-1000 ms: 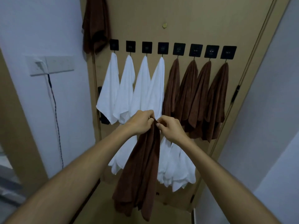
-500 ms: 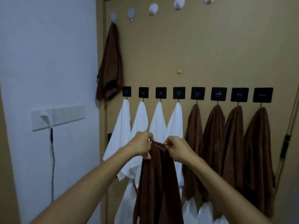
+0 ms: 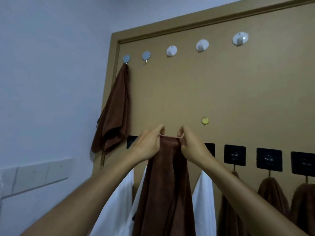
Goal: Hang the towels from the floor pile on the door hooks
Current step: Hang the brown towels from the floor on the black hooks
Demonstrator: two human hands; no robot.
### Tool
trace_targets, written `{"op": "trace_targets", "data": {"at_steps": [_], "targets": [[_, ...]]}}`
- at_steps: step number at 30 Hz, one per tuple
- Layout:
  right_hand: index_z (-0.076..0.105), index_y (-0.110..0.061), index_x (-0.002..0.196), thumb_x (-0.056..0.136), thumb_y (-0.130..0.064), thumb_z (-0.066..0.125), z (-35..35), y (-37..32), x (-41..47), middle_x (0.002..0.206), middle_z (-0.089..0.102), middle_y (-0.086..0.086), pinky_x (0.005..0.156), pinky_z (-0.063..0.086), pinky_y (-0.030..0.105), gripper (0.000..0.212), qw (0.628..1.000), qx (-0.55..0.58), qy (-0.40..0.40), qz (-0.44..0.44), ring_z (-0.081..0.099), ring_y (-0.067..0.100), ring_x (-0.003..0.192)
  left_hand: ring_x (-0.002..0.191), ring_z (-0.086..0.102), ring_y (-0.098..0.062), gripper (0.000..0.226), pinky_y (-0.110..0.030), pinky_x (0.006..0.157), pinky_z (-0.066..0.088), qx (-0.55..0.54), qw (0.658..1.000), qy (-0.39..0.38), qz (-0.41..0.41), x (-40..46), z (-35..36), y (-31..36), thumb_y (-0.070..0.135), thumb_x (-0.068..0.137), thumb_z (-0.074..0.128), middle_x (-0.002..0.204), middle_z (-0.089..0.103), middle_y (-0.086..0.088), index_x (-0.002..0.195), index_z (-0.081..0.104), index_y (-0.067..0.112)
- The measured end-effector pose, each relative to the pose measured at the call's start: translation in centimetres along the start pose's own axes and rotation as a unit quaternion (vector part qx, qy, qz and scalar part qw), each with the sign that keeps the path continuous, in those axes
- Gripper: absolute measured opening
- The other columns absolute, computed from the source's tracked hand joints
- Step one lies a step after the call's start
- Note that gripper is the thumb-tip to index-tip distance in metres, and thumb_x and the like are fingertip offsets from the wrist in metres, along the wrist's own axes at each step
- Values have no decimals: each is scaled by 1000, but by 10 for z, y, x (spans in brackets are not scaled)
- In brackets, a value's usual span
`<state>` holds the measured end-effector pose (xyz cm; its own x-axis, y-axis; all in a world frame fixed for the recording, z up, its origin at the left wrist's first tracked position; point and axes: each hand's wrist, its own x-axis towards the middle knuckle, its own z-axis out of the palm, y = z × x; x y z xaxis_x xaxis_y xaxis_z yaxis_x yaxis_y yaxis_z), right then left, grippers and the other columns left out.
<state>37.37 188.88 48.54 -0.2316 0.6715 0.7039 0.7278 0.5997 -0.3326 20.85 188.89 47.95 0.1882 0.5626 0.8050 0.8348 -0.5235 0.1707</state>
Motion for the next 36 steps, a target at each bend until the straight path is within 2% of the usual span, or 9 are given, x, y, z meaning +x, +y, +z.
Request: {"op": "trace_targets", "data": {"at_steps": [3,5,9,12,15,21,26,30,36], "targets": [[42,-12,87,81,12,34,0,-7,41,74,49,2,51,33,17,26,996,-35,44,-68,45,23,72,77,45,-26,20,-34,72,37,0,998,53,30,31,-12,-19,-6,81,38,79,48,-2,89,47,10],[46,-12,88,83,11,35,4,-9,69,82,52,3,53,32,20,26,992,-54,75,-86,49,23,78,81,48,-25,23,-33,73,37,4,996,81,39,53,-17,-35,-8,79,37,82,50,-3,85,48,11],[49,-10,111,89,-4,39,20,-15,128,114,51,13,86,43,37,25,986,-96,99,-94,51,32,106,91,53,-26,23,-32,79,40,19,989,136,47,101,-20,-72,-7,81,38,92,56,-9,90,54,6],[45,-7,122,91,-8,40,29,-25,176,124,47,17,97,39,39,31,977,-132,122,-112,45,35,116,99,54,-29,25,-36,86,43,21,982,177,56,145,-25,-99,-4,83,39,103,58,-12,98,57,5],[42,-6,125,90,-8,43,31,-39,228,124,44,17,95,36,36,35,968,-158,152,-124,44,34,115,106,53,-26,28,-35,93,43,9,977,204,58,194,-35,-127,0,88,38,114,56,-11,107,57,6],[45,-2,122,92,-14,43,44,-63,329,117,46,21,92,38,43,33,931,-214,250,-157,46,37,105,115,51,-28,33,-35,98,40,-12,958,273,83,278,-47,-178,7,96,36,125,51,-15,124,52,4],[44,1,123,91,-12,42,46,-75,376,117,47,22,87,34,36,35,876,-317,319,-173,46,34,102,124,43,-28,39,-33,101,34,-37,946,303,107,331,-51,-193,8,97,35,135,43,-16,135,43,4],[49,1,115,91,-12,41,34,-86,400,117,46,23,85,32,33,29,855,-362,330,-170,45,33,104,126,40,-29,41,-39,103,36,-46,943,314,101,359,-61,-197,10,96,35,135,40,-16,137,42,6],[57,2,97,87,-14,45,33,-89,405,116,45,22,88,42,39,22,851,-356,349,-164,49,34,102,100,52,-30,31,-42,89,47,-53,934,342,83,356,-59,-200,9,90,41,126,39,-17,116,56,3]]}}
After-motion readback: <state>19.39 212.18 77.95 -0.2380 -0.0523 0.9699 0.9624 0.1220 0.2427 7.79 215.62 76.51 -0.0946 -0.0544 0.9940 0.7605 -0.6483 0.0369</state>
